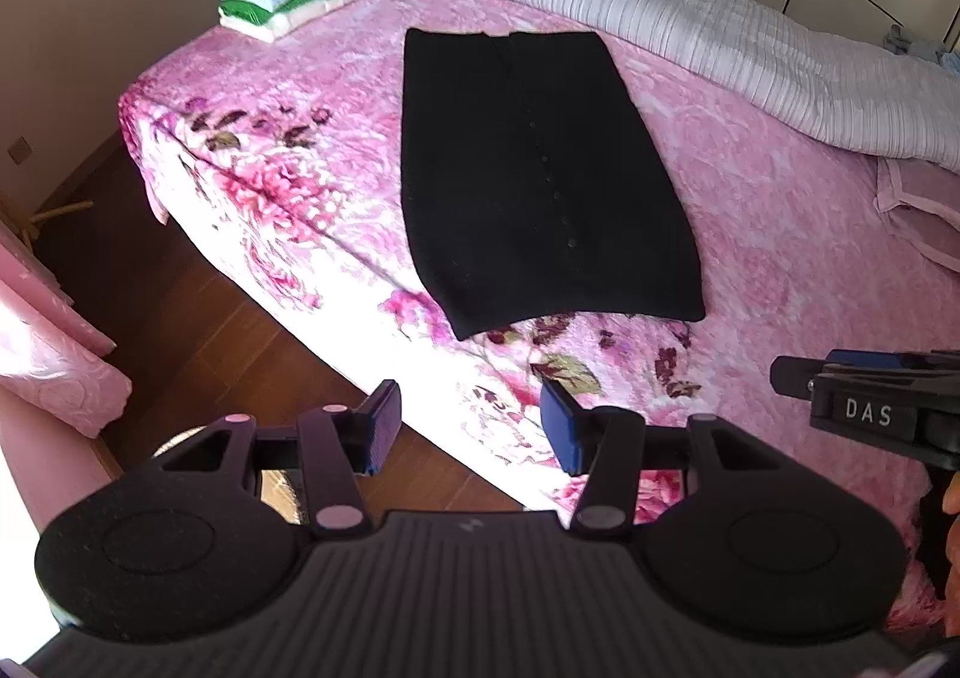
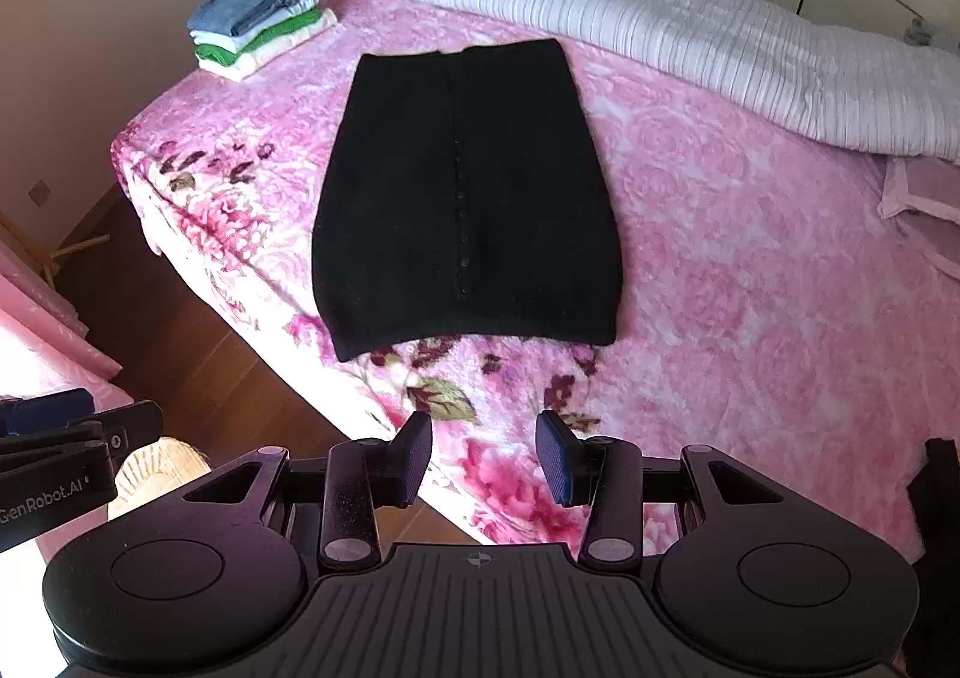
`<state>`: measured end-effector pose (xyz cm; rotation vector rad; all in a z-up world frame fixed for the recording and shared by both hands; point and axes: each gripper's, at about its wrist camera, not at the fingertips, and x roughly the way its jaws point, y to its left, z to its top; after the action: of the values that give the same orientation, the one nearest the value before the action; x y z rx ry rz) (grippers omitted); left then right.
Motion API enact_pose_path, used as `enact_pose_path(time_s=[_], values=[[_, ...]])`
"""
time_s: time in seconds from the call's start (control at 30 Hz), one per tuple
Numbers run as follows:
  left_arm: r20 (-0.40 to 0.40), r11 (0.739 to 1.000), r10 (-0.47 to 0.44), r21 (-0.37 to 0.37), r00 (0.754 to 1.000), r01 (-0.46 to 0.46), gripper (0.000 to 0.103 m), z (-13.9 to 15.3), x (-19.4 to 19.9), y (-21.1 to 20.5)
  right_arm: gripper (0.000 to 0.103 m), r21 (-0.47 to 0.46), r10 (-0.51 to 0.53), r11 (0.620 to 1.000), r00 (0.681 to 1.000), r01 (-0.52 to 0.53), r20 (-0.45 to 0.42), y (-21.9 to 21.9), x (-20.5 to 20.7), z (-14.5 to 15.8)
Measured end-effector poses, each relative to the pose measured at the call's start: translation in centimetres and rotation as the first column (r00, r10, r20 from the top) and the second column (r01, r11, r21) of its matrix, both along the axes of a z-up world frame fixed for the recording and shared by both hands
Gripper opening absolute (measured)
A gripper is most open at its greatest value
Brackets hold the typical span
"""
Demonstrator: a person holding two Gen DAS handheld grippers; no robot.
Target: Fold clothes
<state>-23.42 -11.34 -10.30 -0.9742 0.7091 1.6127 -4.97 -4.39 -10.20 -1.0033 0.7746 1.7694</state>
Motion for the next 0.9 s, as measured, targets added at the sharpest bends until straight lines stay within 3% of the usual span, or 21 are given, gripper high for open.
enact_pose_path(time_s=[0.3, 0.47, 0.67, 0.9], values=[[0.041, 0.998, 0.054, -0.031, 0.998, -0.053, 0.047, -2.5, -2.4, 4.0, 0.042, -0.064, -0.023, 0.998, 1.000, 0.023, 0.005, 5.0, 0.1, -2.3], [0.103, 0.996, 0.091, -0.034, 0.991, -0.088, 0.047, -4.8, -4.4, 7.0, 0.042, -0.080, -0.034, 0.996, 0.999, 0.031, -0.032, 9.4, 1.0, -3.4], [0.143, 0.989, 0.133, -0.084, 0.981, -0.122, 0.047, -9.1, -6.1, 10.8, 0.042, -0.125, -0.089, 0.989, 0.994, 0.081, -0.060, 15.5, 3.6, -6.3], [0.177, 0.972, 0.192, -0.172, 0.965, -0.162, 0.046, -15.2, -6.6, 13.2, 0.042, -0.194, -0.102, 0.976, 0.995, 0.096, -0.019, 20.4, 6.6, -12.1]])
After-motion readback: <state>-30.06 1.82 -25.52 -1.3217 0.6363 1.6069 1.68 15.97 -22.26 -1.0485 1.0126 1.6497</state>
